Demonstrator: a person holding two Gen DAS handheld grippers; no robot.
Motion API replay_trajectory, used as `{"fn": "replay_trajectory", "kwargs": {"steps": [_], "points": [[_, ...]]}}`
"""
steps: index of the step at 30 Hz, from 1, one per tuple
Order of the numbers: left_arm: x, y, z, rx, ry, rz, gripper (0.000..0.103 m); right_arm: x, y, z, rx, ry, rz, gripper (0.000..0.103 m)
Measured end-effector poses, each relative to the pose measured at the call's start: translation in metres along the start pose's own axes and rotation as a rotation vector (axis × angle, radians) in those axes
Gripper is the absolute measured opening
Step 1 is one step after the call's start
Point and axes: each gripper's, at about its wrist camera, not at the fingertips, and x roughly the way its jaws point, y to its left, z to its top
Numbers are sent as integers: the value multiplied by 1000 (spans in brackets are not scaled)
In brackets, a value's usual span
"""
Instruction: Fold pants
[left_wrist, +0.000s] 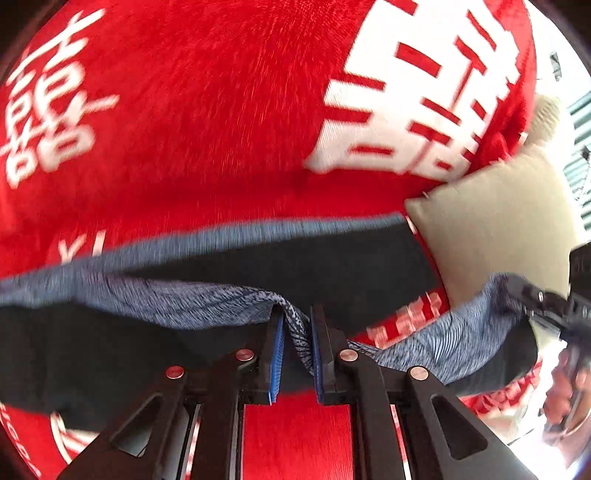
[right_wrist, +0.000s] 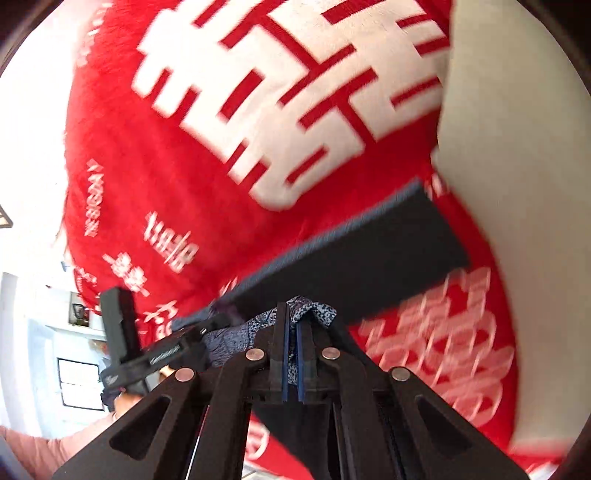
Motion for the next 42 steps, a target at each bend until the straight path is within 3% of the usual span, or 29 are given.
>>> {"fn": "replay_trajectory", "kwargs": {"steps": [6,11,14,15,18,22,23,25,29,30,32,33,36,37,39,42], "points": [[25,6,35,10,-35,183,15,71,-37,80,-45,88,-169,3],[34,25,19,29,20,304,15,117,-64,105,-52,148,-291,4],[46,39,1,2,82,336,15,128,-62,114,-98,153,-371,9],[49,42,-4,-8,96,341,15,129,-61,117,-106,155,-386,17],[57,49,-21,-26,123,368,15,115,-49,121,-136,81,-421,58],[69,47,-35,-27,142,378,15,84,-30,110,-166,1,-368,59],[74,46,-38,-22,143,387,15,82,-28,104,-166,20,-341,58],[83,44,-38,-8,133,414,15,92,-25,89,-196,99,-323,38],[90,46,-38,-22,122,438,15,136,-24,65,-261,216,-333,34],[91,46,-38,-25,124,439,15,149,-27,61,-271,244,-345,34],[88,47,-31,-40,128,433,15,174,-41,57,-314,284,-453,31],[84,48,-29,-42,120,430,16,175,-48,57,-317,267,-460,26],[74,60,-16,-46,71,450,15,156,-57,63,-211,203,-496,26],[75,66,-12,-54,72,454,15,150,-54,64,-185,194,-473,31],[82,78,-7,-81,96,449,15,148,-39,62,-191,191,-352,31],[97,83,5,-90,81,472,16,171,-5,48,-295,245,-258,31]]}}
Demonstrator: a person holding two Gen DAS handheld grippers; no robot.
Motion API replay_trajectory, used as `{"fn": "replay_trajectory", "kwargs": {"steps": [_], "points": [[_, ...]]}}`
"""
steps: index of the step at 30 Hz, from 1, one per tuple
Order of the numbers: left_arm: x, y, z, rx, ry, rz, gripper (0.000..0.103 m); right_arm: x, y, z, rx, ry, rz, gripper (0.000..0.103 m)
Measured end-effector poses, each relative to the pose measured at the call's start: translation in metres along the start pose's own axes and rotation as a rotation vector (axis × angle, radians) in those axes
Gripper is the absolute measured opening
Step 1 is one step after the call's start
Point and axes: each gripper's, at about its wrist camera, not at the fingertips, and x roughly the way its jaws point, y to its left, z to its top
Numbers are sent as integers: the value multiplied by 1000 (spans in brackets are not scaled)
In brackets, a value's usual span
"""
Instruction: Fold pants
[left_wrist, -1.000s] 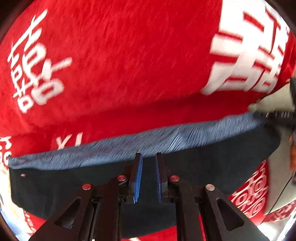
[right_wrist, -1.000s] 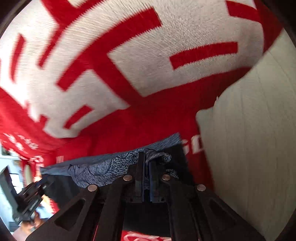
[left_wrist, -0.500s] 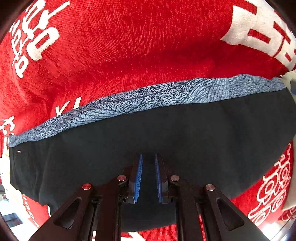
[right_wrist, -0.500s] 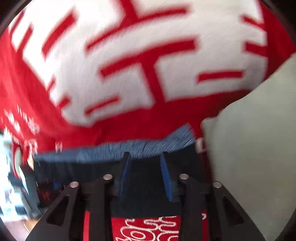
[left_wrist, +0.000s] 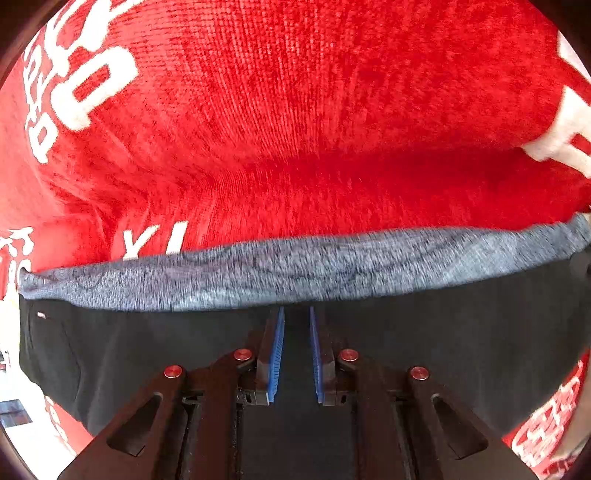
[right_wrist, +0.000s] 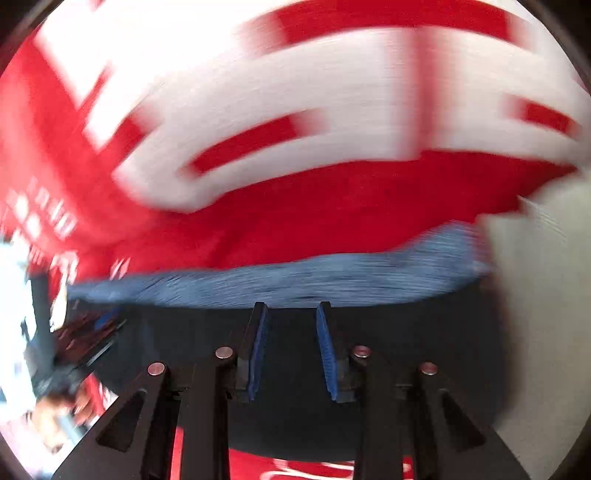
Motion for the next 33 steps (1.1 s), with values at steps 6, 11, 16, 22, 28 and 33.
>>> {"fn": "replay_trajectory", "kwargs": {"steps": [6,11,16,22,28,33], "points": [[5,-11,20,12,-44,37,16,50,22,7,-91,6,-72,31],[-7,24,32,-74,-43,19,16,28,9,9,-11,-8,-80,47],[-28,83,5,-37,-52,97,16,-2,41,-6,-24,-14,-24,49],[-6,196,-27,-89,32,232,16,-7,84,-58,-8,25,44,49],[34,284,-16,-155,43,244,16,25,144,-100,29,66,114,52],[52,308,-6,-123,-11,204,16,68,226,-89,-69,58,123,54]]}}
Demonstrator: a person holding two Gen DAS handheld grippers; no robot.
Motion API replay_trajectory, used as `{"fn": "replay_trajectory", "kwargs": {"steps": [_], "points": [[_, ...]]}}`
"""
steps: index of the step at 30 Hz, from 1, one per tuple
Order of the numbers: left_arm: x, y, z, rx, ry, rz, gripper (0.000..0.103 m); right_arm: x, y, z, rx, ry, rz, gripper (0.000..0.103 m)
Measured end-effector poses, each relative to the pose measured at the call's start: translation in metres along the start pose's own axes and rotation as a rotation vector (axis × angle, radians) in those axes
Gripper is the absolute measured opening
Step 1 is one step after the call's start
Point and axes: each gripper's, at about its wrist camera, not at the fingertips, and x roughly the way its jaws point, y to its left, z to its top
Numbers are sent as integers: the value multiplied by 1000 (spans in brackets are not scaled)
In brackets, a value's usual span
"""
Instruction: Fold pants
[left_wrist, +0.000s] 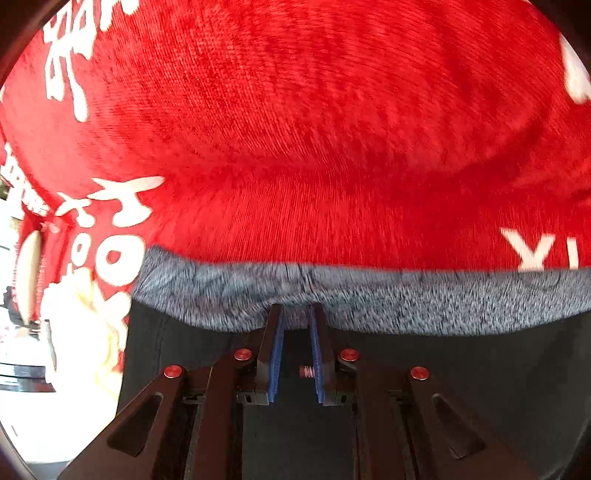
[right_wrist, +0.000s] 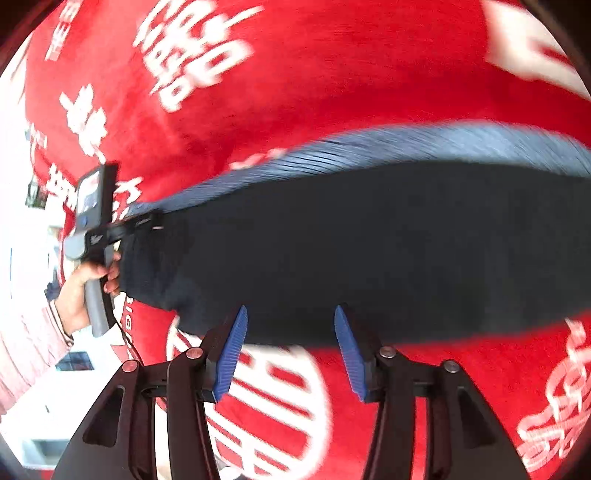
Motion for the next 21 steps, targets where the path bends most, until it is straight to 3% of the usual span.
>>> {"fn": "replay_trajectory", "kwargs": {"steps": [4,13,19,21], "points": [[-13,20,-3,-13,-13,-106,16,37,55,40,-179,0,-20,59],[4,98,-16,10,-37,-224,16,112,130,99,-599,79,-79,61],[9,98,-27,7,-40,-259,16,142,167,113,-798,112,-99,61],[13,100,-28,-3,-44,-261,16,154,177,118,-811,145,-82,61]]}}
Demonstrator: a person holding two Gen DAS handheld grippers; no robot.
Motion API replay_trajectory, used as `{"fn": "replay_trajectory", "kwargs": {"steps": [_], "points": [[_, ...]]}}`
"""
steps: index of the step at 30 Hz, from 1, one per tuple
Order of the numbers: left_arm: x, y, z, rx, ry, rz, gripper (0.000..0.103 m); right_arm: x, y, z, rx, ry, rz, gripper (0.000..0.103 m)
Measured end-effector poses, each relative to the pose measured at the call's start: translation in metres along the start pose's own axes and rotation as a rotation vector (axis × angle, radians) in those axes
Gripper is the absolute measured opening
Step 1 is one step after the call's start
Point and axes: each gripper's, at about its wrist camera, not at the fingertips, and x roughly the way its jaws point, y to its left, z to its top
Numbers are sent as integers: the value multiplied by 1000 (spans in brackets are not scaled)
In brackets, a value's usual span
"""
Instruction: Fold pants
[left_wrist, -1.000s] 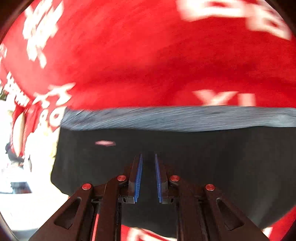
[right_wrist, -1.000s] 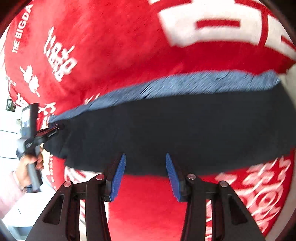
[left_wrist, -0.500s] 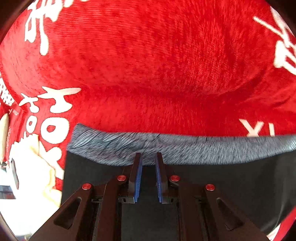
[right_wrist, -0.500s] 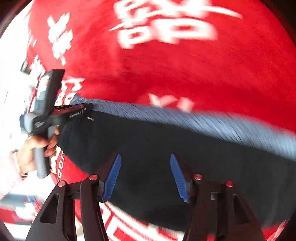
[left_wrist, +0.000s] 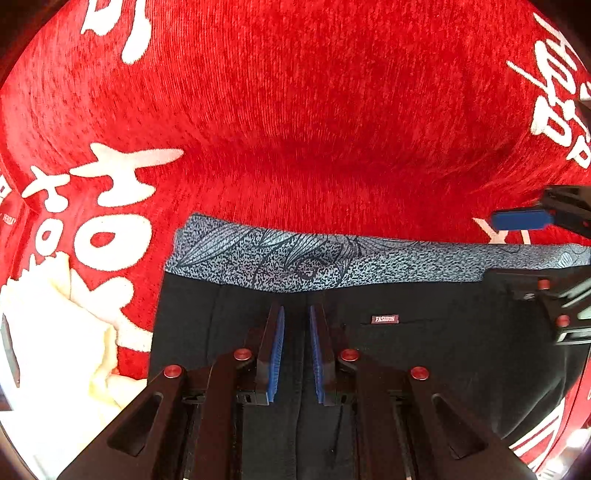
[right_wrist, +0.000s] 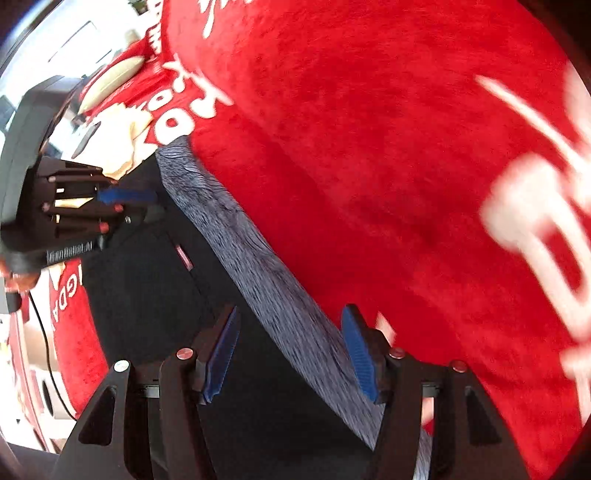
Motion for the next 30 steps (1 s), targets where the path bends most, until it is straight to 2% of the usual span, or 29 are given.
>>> {"fn": "replay_trajectory", "kwargs": {"steps": [2,3,4,5,8,10,12,15,17,19,23,25,27,29,30], "points": [[6,2,-2,-24,-8,0,16,21,0,7,12,66,11,61],[8,3,-2,-30,-13,-1,16,33,0,7,23,124,-6,50],[11,3,-1,-37,-16,0,16,45,0,6,48,182,12,12],[12,3,0,-39,-17,6,16,45,2,5,60,183,26,9],[20,3,10,-30,-24,20,16,34,12,5,17,147,-46,8],[28,3,18,-36,-37,16,16,28,6,11,53,118,-79,8],[34,3,23,-31,-58,21,16,34,-4,14,116,127,-77,8],[35,-2,26,-11,-55,61,16,45,-9,11,149,133,-98,15],[30,-4,25,-14,-45,64,16,32,-13,7,204,94,-69,19],[19,0,20,-30,-29,44,16,6,-18,0,260,44,-28,31],[-8,-4,0,-12,-28,5,16,-60,-29,-50,472,-60,162,31],[-12,-10,-12,20,-15,-9,16,-84,-25,-97,603,-105,281,32],[-10,-16,-24,56,-5,8,16,-87,-10,-140,728,-119,379,32],[7,-11,-33,53,27,44,16,-72,21,-170,823,-109,420,32],[11,-14,-36,32,38,38,16,-65,30,-184,859,-107,428,32]]}}
